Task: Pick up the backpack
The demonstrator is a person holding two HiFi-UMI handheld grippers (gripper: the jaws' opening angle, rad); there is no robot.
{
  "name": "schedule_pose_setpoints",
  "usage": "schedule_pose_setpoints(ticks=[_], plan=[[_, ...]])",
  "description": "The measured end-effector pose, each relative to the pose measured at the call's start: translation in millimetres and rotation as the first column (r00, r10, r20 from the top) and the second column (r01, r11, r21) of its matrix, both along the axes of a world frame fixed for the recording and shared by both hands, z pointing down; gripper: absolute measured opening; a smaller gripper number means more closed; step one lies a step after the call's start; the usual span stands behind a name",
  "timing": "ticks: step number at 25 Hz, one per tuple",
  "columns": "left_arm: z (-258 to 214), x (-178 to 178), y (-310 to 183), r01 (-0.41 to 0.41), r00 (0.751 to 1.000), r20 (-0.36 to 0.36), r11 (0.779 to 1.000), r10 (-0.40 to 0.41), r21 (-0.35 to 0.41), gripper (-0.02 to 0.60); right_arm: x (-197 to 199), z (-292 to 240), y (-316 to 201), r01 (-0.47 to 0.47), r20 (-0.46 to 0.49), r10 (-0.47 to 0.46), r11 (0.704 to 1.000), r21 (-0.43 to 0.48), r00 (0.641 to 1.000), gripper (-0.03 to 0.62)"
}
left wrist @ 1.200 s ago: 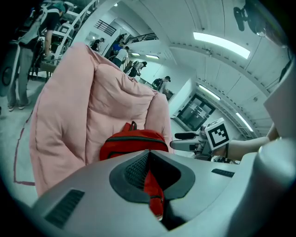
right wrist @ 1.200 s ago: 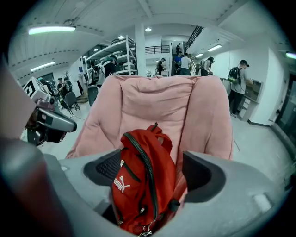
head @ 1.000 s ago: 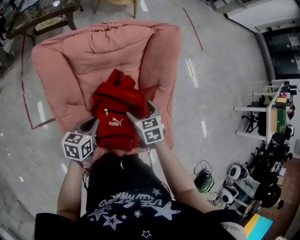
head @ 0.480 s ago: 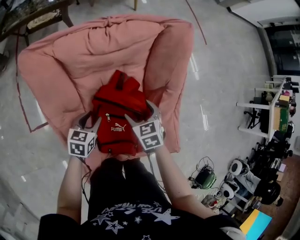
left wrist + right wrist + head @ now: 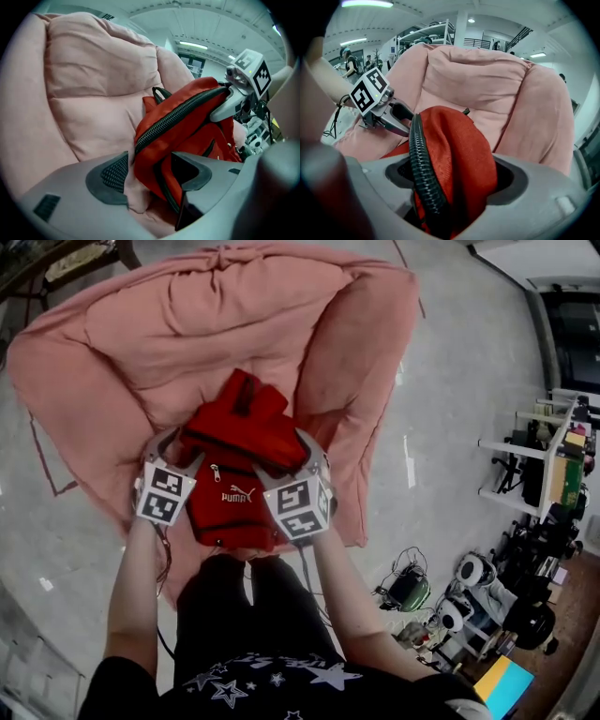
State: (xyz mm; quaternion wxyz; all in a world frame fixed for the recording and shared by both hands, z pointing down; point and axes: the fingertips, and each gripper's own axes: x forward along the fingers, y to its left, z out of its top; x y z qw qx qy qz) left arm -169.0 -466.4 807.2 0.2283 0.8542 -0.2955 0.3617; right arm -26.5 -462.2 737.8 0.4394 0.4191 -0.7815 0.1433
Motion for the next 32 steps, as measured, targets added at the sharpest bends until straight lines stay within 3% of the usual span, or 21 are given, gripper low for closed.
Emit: schedule_pose_setpoints(ticks=[1, 3, 5, 9, 10, 11, 12, 15, 23, 27, 32], plan=[[5.1, 0.6, -1.8, -0.013, 1.0, 0.021, 1.0, 0.013, 0.016, 0.267, -0.6, 0.2, -0.9, -0.001, 0.006, 0.001, 1.0, 0.004, 1.0, 0.404], [15.7, 1.8, -5.1, -0.02, 0.998, 0.055, 0.999, 0.017, 0.045, 0.267, -0.2, 1.7, -1.3, -0.003, 0.011, 0.003, 1.0, 0.012, 1.0, 0.335], [22.5, 5.9, -9.4, -0.004, 0.999, 0.052, 0.999, 0.001, 0.053, 0.267, 2.8, 4.1, -1.0, -0.002, 0.004, 0.002, 1.0, 0.02, 1.0, 0.314], [26.6, 19.2, -8.5, -0.033, 0.999, 0.01, 0.999, 0.033, -0.021, 0.26, 10.5, 1.2, -2.5, -0.019, -0.011, 0.019, 0.999, 0.041, 1.0, 0.172], [20.5, 22.4, -9.6, -0.04, 0.999, 0.0, 0.999, 0.04, -0.031, 0.207, 11.2, -0.7, -2.7, -0.018, -0.006, 0.018, 0.999, 0.04, 1.0, 0.158], [13.9, 24.9, -10.9, -0.04, 0.999, -0.014, 0.998, 0.039, -0.038, 0.095, 11.1, -2.4, -3.0, -0.016, 0.003, 0.016, 0.999, 0.037, 1.0, 0.135], [8.5, 26.6, -11.7, -0.033, 0.999, -0.03, 0.999, 0.032, -0.044, 0.029, 10.6, -3.8, -2.9, -0.013, 0.014, 0.012, 0.999, 0.035, 1.0, 0.104], [-0.2, 27.3, -9.6, 0.001, 0.998, -0.059, 0.999, -0.004, -0.041, 0.021, 8.4, -5.2, 1.1, -0.005, 0.051, 0.003, 0.999, 0.035, 0.999, 0.026], [-31.9, 13.6, 4.1, 0.185, 0.965, -0.182, 0.982, -0.189, -0.039, 0.018, 5.8, -16.5, 10.3, 0.016, 0.159, -0.025, 0.998, 0.059, 0.987, 0.014], [-65.1, 10.1, 31.7, 0.259, 0.92, -0.282, 0.963, -0.271, -0.079, 0.018, 4.6, -34.3, 27.6, 0.018, 0.215, -0.035, 0.997, 0.08, 0.976, 0.014], [-117.5, 20.7, 74.7, 0.291, 0.899, -0.328, 0.955, -0.291, -0.05, 0.018, 15.6, -69.7, 63.5, 0.05, 0.249, -0.079, 0.991, 0.124, 0.965, 0.012]])
